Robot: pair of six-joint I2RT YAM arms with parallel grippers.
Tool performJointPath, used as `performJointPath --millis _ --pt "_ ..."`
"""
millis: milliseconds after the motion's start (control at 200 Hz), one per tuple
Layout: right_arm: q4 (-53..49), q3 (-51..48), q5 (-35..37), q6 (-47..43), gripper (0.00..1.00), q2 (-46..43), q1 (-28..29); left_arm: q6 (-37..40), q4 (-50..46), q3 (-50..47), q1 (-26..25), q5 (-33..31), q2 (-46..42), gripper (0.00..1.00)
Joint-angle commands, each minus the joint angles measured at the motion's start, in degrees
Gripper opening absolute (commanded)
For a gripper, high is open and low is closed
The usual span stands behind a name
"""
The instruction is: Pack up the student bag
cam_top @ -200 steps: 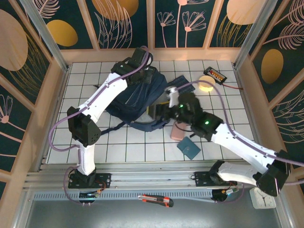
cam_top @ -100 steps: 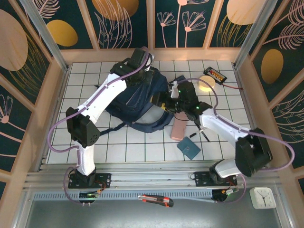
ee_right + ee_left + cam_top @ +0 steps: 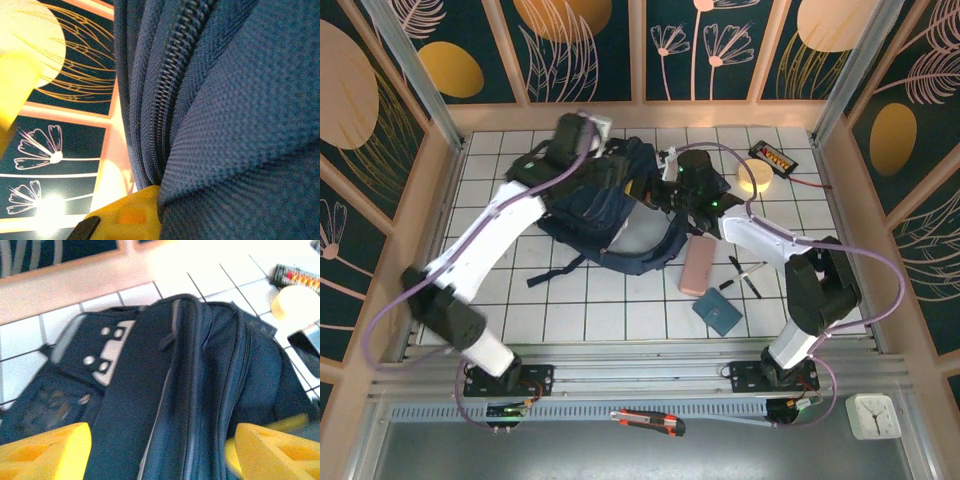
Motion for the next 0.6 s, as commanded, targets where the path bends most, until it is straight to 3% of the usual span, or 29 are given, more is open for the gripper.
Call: performJointPath --millis 0,145,245,596 --pt "0.4 7.5 2.1 -2.4 0.00 0.9 -0.4 -5.4 4.0 -12.4 2.9 3.3 -12.1 0.75" --pt "-3.1 12.6 2.5 -2.7 0.00 2.4 -0.2 -10.6 5.9 -27.6 3.3 19.2 -19.2 0.68" --pt "-5.0 15.1 2.4 -3.5 0.00 2.8 0.1 -12.6 9.7 -35.4 3.3 25.7 -21.0 0.65" --pt "-8.5 16.9 2.7 -4.5 0.00 1.9 0.6 -11.0 13.3 -43.7 4.4 29.8 -18.5 0.57"
